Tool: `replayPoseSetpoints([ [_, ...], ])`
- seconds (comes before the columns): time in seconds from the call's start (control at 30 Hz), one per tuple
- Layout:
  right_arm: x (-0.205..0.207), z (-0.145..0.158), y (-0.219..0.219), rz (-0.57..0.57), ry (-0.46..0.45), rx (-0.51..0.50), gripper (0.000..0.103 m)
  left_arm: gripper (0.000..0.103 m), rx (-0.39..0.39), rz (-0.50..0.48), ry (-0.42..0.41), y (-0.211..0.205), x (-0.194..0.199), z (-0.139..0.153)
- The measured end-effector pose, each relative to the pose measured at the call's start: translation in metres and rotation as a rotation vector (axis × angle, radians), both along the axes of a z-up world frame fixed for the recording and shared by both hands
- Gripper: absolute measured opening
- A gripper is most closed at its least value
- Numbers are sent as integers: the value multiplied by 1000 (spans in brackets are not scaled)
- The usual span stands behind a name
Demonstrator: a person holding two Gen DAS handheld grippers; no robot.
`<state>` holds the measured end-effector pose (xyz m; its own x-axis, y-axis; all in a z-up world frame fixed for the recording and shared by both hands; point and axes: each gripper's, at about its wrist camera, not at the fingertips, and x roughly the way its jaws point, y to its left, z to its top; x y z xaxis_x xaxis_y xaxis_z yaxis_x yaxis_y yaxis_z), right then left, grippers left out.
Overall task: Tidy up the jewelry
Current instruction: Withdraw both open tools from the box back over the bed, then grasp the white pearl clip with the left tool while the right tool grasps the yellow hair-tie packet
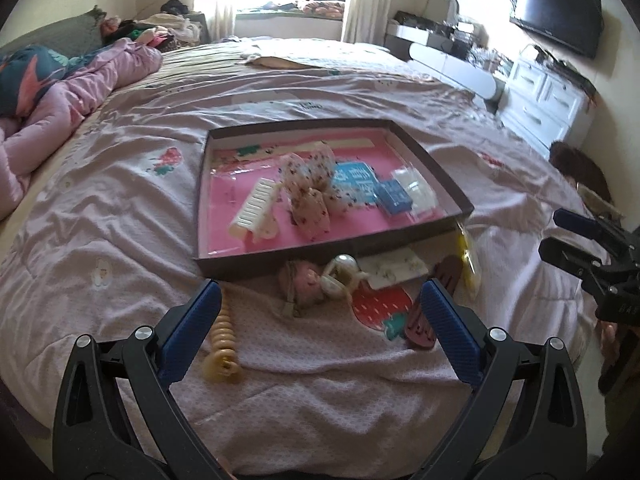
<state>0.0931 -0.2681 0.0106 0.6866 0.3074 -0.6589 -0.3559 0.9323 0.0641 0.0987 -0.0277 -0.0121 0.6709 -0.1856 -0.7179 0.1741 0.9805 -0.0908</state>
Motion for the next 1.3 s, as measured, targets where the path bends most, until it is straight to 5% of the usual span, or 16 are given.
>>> replayPoseSetpoints([
  [0.53,1,-33,-11,-22,49,-22,85,90,16,-83,83,-26,10,-25],
  [0.83,9,-43,-6,-15,73,-3,85,52,-44,-93,106,-24,31,-34],
  [1.3,26,-60,-2,-24,123,10,85,41,84,-228,114,-35,56,-44],
])
